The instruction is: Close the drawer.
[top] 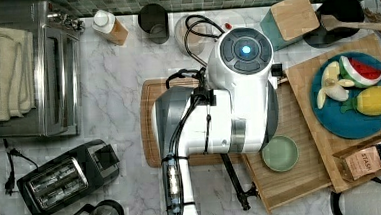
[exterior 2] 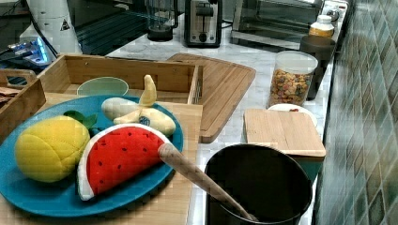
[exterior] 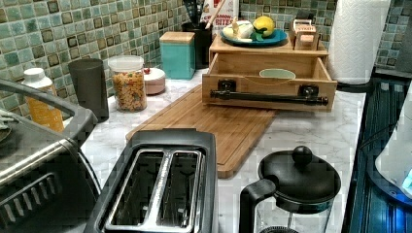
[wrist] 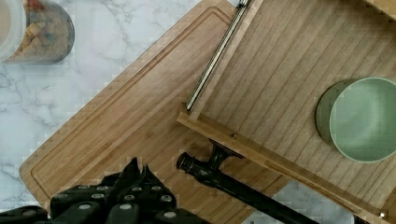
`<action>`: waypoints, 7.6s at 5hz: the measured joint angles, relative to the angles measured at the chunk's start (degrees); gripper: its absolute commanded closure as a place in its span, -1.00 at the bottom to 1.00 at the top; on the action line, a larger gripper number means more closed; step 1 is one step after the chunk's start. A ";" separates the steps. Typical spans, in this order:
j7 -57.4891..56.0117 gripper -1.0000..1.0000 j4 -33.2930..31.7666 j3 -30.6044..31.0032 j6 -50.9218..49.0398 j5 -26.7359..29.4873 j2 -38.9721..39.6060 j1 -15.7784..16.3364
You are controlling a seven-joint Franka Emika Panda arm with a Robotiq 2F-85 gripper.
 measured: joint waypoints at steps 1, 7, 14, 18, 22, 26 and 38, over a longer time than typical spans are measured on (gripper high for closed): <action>0.00 1.00 -0.11 -0.04 0.27 0.00 0.01 -0.08; -24.18 1.00 -24.56 0.55 18.97 4.42 -9.43 0.09; -58.53 1.00 -51.09 1.13 29.77 -1.10 -20.57 2.13; -67.26 1.00 -51.98 -1.91 37.24 -4.42 -17.48 2.74; -74.48 1.00 -52.65 -5.61 32.98 -7.19 -9.69 2.05; -99.49 1.00 -47.17 -19.41 34.47 7.98 -6.36 2.61; -97.87 1.00 -23.44 -27.28 28.28 6.66 10.00 3.31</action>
